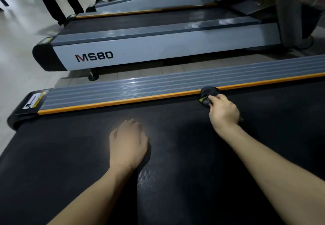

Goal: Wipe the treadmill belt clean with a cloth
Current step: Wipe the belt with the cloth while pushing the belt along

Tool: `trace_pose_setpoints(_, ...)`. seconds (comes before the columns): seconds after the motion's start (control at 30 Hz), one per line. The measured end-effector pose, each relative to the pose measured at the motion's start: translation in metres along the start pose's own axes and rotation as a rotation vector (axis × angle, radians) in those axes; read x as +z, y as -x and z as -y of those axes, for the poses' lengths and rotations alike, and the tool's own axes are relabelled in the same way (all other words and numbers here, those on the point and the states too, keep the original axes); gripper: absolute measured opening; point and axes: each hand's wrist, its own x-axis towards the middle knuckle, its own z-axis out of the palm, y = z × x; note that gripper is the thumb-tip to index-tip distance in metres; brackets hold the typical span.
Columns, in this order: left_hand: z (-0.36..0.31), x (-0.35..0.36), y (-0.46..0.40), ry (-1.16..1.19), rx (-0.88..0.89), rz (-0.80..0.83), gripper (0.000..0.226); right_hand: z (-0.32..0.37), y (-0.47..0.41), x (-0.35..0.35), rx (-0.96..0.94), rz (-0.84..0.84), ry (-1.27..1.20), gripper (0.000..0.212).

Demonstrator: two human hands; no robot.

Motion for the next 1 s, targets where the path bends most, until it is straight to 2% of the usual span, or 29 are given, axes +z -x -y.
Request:
trace_pose_setpoints(0.07, 0.0, 0.001, 0.0, -0.01, 0.003, 0.009, 0.039, 0.047, 0.016, 0.008, -0.062, 0.029, -0.04, 0.025)
trace_pose_setpoints(0.17, 0.002, -0.001, 0.0, 0.004, 0.002, 0.002, 0.04, 0.128, 0.048, 0.024, -0.296, 0.104, -0.108, 0.021)
trace_pose_setpoints(0.23, 0.002, -0.002, 0.002, -0.005, 0.01, 0.001, 0.04, 0.145, 0.051, 0.021, -0.431, 0.167, -0.176, 0.023)
trace_pose_setpoints(0.33, 0.002, -0.002, 0.002, 0.007, 0.001, 0.013, 0.04, 0.093, 0.029, 0.015, -0.519, 0.19, -0.159, 0.027)
trace_pose_setpoints(0.47, 0.002, -0.001, 0.002, 0.013, 0.0, 0.0, 0.037, -0.024, -0.008, 0.006, -0.23, 0.014, -0.068, 0.03)
trace_pose_setpoints(0.57, 0.002, 0.0, 0.001, 0.008, 0.02, -0.011, 0.036, -0.037, -0.009, -0.003, -0.169, -0.041, -0.076, 0.029)
trace_pose_setpoints(0.67, 0.002, 0.001, 0.002, 0.001, 0.045, -0.029, 0.043, -0.026, 0.029, -0.009, -0.385, -0.055, -0.175, 0.033)
trace_pose_setpoints(0.8, 0.003, 0.003, 0.001, 0.002, 0.09, -0.038, 0.047, -0.039, 0.095, -0.03, -0.686, 0.105, -0.308, 0.034)
trace_pose_setpoints(0.93, 0.004, 0.003, 0.001, 0.002, 0.089, -0.022, 0.047, -0.044, 0.054, -0.015, -0.765, 0.089, -0.256, 0.029)
trace_pose_setpoints(1.0, 0.005, 0.002, 0.001, 0.008, 0.083, -0.02, 0.047, -0.037, 0.007, 0.002, -0.649, 0.023, -0.199, 0.027)
